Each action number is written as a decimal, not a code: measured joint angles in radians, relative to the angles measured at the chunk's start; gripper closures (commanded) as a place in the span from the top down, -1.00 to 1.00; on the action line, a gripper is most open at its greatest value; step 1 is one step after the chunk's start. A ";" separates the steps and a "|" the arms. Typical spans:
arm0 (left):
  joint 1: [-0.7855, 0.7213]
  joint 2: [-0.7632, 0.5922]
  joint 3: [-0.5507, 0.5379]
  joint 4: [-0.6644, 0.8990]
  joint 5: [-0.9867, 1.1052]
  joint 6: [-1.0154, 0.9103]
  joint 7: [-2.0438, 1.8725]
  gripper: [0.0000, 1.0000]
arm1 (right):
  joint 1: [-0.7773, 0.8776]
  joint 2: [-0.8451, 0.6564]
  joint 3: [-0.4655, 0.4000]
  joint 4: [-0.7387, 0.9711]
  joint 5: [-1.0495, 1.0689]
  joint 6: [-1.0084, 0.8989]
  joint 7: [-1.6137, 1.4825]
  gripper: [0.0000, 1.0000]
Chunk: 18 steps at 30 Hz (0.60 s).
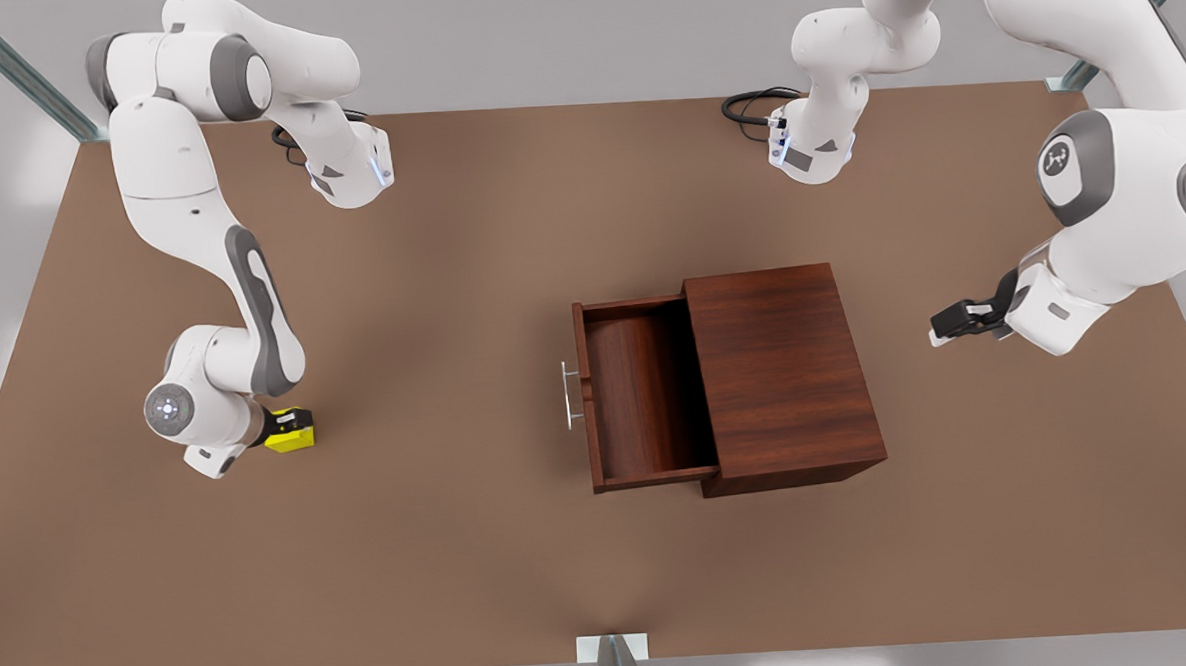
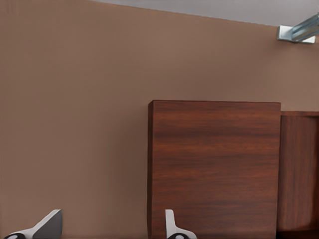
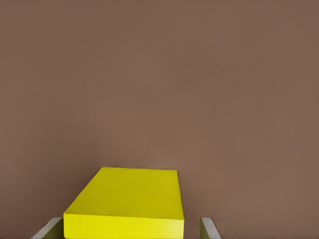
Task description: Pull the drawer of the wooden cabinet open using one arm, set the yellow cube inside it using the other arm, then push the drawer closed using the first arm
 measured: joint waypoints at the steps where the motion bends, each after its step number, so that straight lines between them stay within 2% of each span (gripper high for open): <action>1: -0.001 0.000 0.000 0.000 0.000 0.000 0.002 1.00 | 0.000 0.003 0.000 -0.001 0.000 0.002 -0.002 1.00; 7: -0.001 0.001 -0.001 -0.001 0.007 0.001 0.009 1.00 | 0.000 0.009 -0.002 -0.024 0.001 0.008 -0.014 1.00; 8: -0.002 0.001 -0.002 -0.001 0.008 0.001 0.010 1.00 | 0.000 0.010 -0.002 -0.024 0.001 0.009 -0.015 0.95; 10: -0.002 0.001 -0.003 -0.001 0.012 0.001 0.012 1.00 | 0.000 0.011 -0.002 -0.025 0.001 0.010 -0.018 0.74; 14: -0.002 0.000 -0.003 -0.001 0.016 0.003 0.015 1.00 | 0.001 0.015 -0.002 -0.024 0.001 0.011 -0.024 0.55; 18: -0.002 0.001 -0.003 -0.001 0.021 0.005 0.018 1.00 | 0.008 0.002 0.000 -0.022 0.003 0.006 -0.029 0.46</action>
